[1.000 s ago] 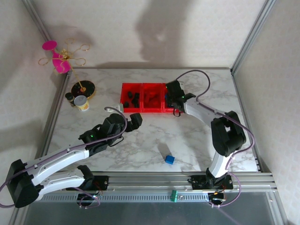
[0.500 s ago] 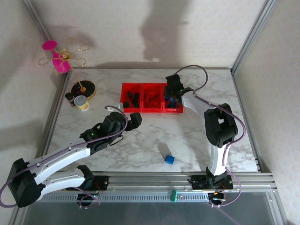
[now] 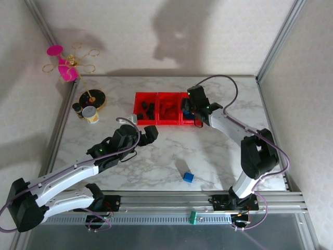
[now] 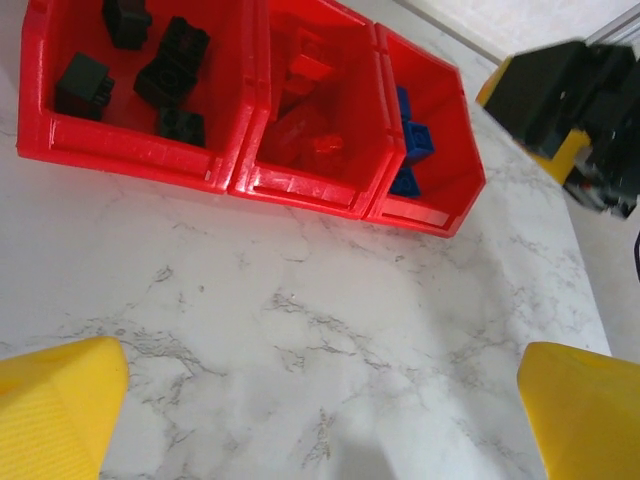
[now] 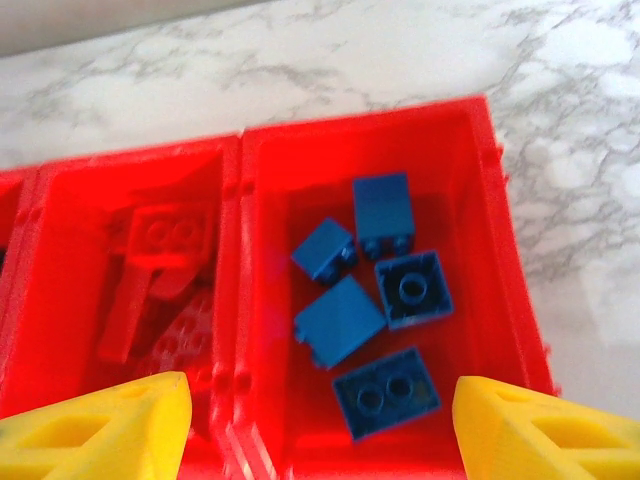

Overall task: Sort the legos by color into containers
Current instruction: Place the lego in the container, then pick up the lego from the bottom-center of the table.

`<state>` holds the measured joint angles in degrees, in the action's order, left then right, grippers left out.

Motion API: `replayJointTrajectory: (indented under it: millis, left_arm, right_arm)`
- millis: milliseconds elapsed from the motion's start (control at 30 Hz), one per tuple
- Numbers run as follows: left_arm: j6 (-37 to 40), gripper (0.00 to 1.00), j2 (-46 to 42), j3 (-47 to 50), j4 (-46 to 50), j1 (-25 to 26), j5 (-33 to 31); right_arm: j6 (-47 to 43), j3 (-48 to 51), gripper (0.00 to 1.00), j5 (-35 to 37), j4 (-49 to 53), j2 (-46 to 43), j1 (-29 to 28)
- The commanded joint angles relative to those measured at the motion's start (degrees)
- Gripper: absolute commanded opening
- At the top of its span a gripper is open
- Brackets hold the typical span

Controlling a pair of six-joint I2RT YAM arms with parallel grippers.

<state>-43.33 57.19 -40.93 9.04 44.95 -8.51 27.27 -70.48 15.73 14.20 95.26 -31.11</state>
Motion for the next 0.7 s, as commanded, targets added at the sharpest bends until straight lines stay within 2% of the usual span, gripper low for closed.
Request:
replayJointTrajectory:
  millis: [0, 333, 667]
  left_arm:
    - [-1.01, 1.00, -2.41, 0.64, 1.60, 1.23, 0.95]
    - [-4.25, 1.00, -5.86, 4.55, 2.95, 7.40, -0.57]
    - [-8.27, 0.99, -5.65, 7.83, 1.17, 14.03, -1.81]
  right_arm:
    - [2.43, 4.75, 0.72, -0.04, 4.51, -4.20, -2.84]
    - [11.99, 17.09, 0.79, 1.84, 18.12, -17.39, -13.33]
    - [32.46, 27.70, 0.84, 0.26, 25.28, -27.28, -26.34]
